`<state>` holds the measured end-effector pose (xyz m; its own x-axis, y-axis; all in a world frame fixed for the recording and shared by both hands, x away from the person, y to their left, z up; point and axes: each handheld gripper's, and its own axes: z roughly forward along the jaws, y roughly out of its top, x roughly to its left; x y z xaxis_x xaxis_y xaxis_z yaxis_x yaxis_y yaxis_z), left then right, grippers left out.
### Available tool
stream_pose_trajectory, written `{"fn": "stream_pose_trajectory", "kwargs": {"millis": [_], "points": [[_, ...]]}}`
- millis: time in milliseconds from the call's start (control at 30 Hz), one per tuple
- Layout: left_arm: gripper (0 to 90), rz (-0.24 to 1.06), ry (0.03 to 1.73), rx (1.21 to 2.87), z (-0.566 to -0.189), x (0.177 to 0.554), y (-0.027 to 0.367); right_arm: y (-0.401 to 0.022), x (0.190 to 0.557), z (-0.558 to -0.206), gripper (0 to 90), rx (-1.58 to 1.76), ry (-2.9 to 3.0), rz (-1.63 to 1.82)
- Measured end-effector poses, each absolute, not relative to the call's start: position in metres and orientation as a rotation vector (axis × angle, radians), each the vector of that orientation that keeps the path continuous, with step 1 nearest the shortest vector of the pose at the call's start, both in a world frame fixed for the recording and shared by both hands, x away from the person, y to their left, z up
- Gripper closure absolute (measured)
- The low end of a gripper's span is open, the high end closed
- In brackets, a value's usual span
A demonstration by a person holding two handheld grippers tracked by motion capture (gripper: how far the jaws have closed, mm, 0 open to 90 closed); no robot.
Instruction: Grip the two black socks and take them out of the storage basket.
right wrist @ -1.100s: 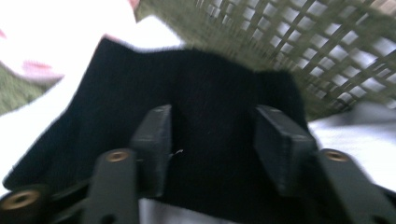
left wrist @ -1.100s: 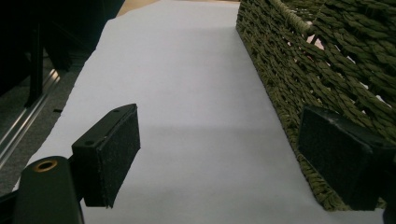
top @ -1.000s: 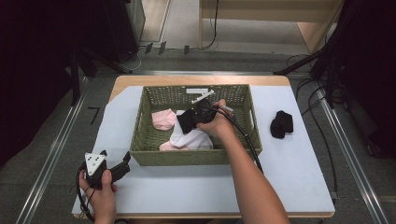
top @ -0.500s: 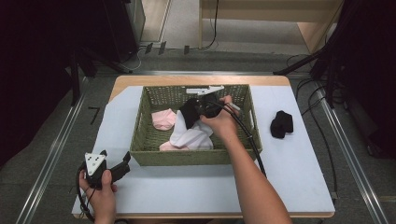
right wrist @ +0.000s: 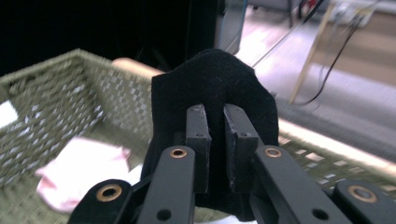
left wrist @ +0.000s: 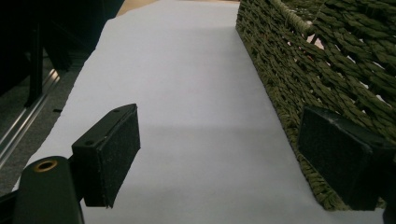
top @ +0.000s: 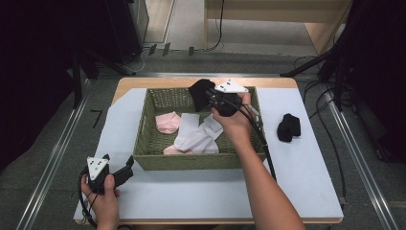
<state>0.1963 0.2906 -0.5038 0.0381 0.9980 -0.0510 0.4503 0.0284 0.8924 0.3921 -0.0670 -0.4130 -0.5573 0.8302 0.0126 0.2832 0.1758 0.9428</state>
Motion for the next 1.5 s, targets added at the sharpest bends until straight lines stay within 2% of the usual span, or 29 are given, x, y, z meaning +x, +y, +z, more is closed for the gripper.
{"fn": "stream_pose_trajectory", "kwargs": {"millis": [367, 867, 1233, 1500], "points": [[14.7, 0.883, 1.522, 1.531, -0.504, 0.196, 0.291, -0.095, 0.381, -0.381, 82.3, 1.040, 1.731, 1.493], [14.7, 0.884, 1.523, 1.529, -0.504, 0.196, 0.290, -0.157, 0.367, -0.351, 82.3, 1.044, 1.444, 1.507], [14.7, 0.883, 1.522, 1.530, -0.504, 0.196, 0.291, -0.198, 0.361, -0.349, 82.3, 1.089, 1.339, 1.462], [14.7, 0.886, 1.523, 1.530, -0.504, 0.196, 0.290, -0.234, 0.355, -0.370, 82.3, 1.168, 1.320, 1.394]]}}
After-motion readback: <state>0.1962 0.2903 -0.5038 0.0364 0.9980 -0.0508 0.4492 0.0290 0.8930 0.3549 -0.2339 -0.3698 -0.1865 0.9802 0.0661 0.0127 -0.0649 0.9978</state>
